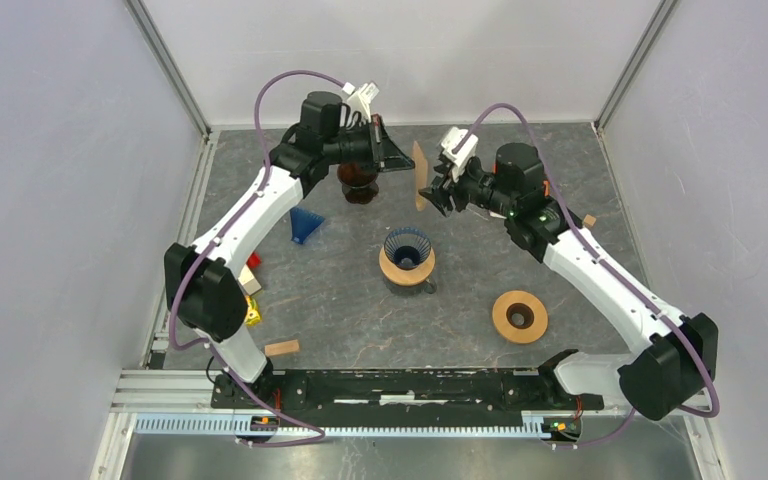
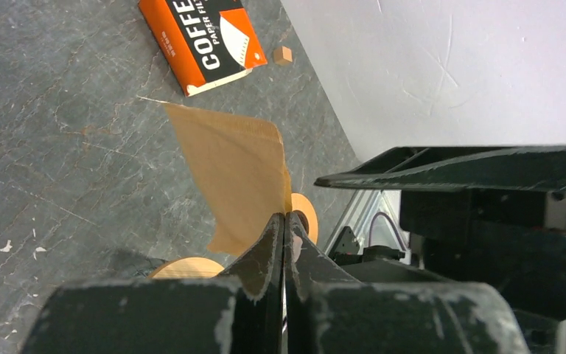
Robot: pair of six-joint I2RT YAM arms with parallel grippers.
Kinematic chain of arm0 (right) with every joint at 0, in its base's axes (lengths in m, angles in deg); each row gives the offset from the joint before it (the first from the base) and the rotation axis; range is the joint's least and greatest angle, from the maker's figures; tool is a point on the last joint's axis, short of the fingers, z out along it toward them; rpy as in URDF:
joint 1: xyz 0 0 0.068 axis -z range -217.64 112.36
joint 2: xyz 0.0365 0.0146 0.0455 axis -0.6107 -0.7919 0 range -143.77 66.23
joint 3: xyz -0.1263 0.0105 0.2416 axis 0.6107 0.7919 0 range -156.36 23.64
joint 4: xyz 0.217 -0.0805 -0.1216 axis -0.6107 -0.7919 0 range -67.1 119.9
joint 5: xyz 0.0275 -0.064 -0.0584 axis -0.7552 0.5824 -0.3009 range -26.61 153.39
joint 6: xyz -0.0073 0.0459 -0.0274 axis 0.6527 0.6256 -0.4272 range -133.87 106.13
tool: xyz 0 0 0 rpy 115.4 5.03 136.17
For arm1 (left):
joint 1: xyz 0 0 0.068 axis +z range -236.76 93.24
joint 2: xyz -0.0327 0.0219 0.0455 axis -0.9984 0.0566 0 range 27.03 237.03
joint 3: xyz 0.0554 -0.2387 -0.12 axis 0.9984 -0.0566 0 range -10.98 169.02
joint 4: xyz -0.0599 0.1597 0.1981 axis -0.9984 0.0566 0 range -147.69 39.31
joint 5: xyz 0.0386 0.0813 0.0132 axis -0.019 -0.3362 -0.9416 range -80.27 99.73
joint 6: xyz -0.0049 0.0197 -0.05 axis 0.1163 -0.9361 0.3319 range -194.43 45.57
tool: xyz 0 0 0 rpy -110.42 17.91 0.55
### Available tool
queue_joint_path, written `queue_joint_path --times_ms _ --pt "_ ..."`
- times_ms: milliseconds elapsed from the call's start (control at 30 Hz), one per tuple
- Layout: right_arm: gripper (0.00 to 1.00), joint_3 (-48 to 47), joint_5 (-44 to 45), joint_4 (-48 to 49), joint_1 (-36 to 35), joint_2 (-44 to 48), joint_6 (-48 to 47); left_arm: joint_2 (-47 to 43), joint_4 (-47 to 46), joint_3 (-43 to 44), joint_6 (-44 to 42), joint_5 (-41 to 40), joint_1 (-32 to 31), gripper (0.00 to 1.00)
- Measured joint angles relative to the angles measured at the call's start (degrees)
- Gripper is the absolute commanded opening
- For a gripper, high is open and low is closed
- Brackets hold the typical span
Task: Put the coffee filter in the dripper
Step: Place the coffee filter in the coffee dripper.
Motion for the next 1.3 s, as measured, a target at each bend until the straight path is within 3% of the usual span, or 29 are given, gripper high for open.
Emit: queue_joint_path --times_ms 300,1300 --pt "0.60 -4.5 -5.4 -0.1 3.0 -2.1 6.3 -1.8 0.2 -0.3 -6.4 0.0 -2.4 0.02" --pt "0.54 -1.2 -18.8 4.7 8.9 -2.7 13.6 -6.3 -0.2 -3.6 -14.6 -2.0 -5.0 0.02"
